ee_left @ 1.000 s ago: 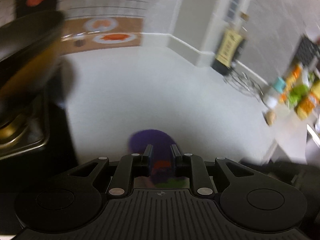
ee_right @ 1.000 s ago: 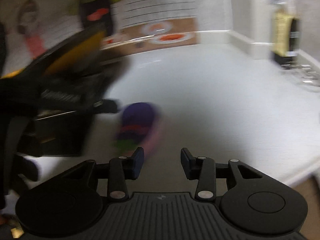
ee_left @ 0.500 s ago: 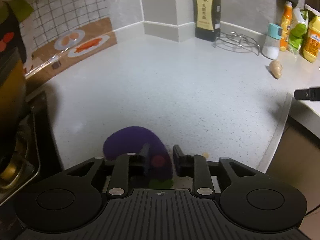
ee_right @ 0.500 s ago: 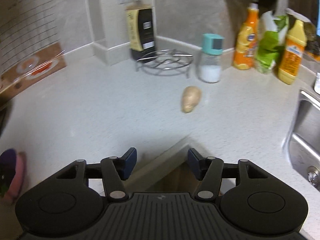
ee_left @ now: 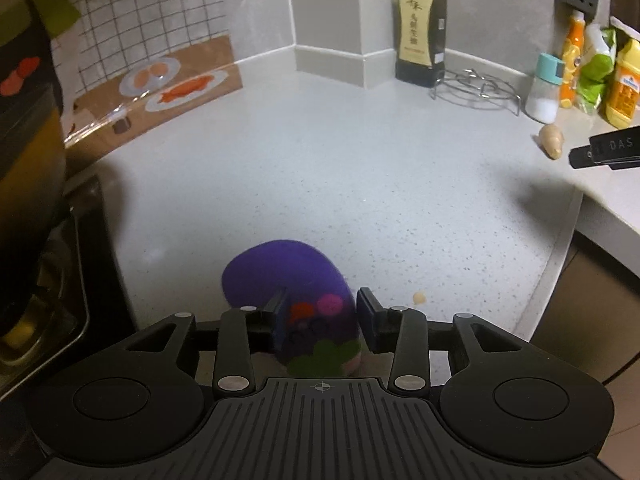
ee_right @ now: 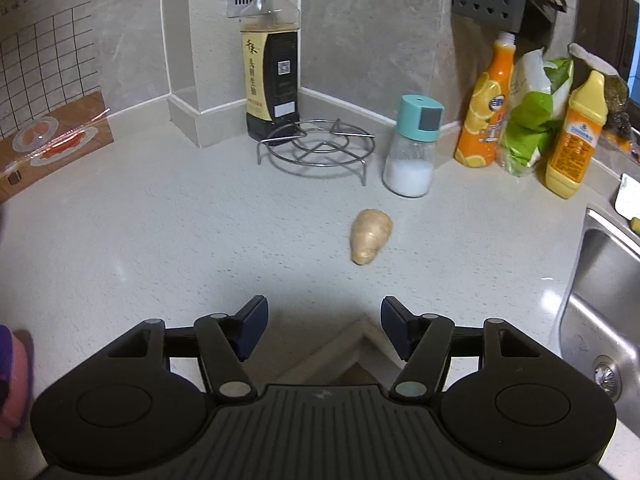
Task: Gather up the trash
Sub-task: 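Close the left gripper on the purple eggplant sponge and lift it, then grasp the ginger root with the right gripper while the left gripper holds the sponge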
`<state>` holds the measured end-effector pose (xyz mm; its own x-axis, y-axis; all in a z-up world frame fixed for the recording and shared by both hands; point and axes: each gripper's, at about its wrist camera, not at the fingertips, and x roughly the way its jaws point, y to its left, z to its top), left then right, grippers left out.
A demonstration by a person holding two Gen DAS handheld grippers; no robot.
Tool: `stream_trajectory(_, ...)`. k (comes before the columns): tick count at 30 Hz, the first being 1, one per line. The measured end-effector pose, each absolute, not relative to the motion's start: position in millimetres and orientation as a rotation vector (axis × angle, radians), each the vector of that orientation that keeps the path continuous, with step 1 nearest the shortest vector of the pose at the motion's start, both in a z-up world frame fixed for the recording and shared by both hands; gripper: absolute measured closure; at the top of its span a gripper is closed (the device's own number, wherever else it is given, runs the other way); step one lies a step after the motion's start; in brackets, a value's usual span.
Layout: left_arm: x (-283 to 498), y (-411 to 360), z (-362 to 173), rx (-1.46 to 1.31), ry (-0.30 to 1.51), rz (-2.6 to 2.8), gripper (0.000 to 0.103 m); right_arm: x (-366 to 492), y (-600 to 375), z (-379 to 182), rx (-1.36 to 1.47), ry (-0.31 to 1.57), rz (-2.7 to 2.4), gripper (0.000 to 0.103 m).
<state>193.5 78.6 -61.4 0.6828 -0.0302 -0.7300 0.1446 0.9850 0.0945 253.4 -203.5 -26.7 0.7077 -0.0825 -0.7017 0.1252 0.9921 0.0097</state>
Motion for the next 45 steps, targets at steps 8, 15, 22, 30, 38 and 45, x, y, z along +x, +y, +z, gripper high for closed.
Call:
stream_trajectory(8, 198.6, 60.8, -67.7, 0.158, 0.825, -0.152, 0.024, 238.7, -207.5, -34.0, 0.074, 0.799, -0.113, 0.039)
stream_trajectory(15, 190.7, 65.7, -64.2, 0.114, 0.787, -0.135, 0.025, 232.5, -219.0, -38.6, 0.113, 0.801, -0.132, 0.039)
stream_trajectory(22, 193.1, 88.2, -70.1, 0.142, 0.832, 0.011, 0.025, 227.6, -226.6, -42.3, 0.163, 0.781, -0.123, 0.038)
stream_trajectory(30, 202.2, 105.1, -69.8, -0.062, 0.867, -0.029, 0.025, 218.4, -247.4, -45.1, 0.200, 0.772, -0.153, 0.036)
stream_trajectory(38, 214.4, 103.1, -78.7, -0.108, 0.869, -0.057, 0.025, 206.3, -259.5, -43.1, 0.192, 0.759, -0.187, 0.035)
stream_trajectory(45, 222.3, 115.5, -75.2, -0.135, 0.844, -0.048, 0.025, 202.8, -271.7, -51.6, 0.214, 0.765, -0.215, 0.033)
